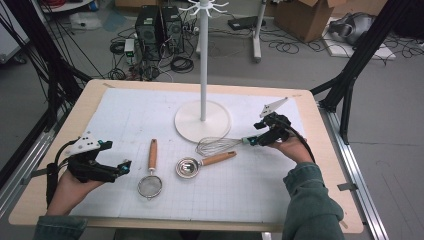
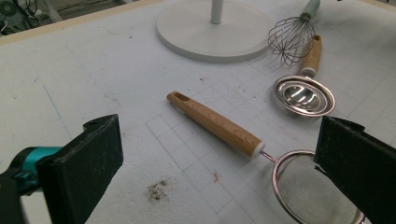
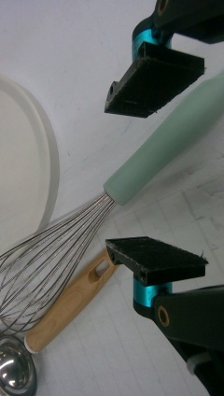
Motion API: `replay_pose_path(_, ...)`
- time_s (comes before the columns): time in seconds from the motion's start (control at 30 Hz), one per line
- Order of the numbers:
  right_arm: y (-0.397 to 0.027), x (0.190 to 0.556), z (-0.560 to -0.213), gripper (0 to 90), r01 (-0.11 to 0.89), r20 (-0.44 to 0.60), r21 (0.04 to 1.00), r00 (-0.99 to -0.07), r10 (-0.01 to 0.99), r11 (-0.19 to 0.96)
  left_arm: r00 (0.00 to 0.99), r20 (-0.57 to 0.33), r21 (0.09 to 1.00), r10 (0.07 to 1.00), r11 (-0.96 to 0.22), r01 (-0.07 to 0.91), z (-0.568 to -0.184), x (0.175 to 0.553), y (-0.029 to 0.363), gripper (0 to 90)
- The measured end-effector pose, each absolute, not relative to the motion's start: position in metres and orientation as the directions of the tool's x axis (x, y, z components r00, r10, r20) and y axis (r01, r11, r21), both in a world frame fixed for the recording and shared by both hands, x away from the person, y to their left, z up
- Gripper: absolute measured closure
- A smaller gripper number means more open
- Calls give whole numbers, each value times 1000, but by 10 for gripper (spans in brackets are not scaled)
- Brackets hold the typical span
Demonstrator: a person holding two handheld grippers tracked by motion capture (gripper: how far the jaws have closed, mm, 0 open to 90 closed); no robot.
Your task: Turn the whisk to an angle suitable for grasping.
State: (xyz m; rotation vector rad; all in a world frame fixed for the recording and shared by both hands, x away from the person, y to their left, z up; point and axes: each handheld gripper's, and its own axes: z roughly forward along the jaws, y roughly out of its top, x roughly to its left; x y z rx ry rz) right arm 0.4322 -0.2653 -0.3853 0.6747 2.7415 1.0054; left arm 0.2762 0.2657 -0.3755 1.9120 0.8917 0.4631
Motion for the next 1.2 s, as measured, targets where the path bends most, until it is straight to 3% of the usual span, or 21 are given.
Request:
replay_pose_path(0.43,-254,445,-409,402,350,46,577,-916,399,737,675,-53,868,736,-300,395,-378,277,264,17)
replay_pose_path(0.7,-253,451,-416,418,332,33,557,-925,380,761,679,-53,866,732,-305,396,-380,278,262,17)
replay_pose_path(1.2,-245,456,-422,501,232,-23,516,-959,284,824,681,-57,866,730,-303,398,-380,279,261,17)
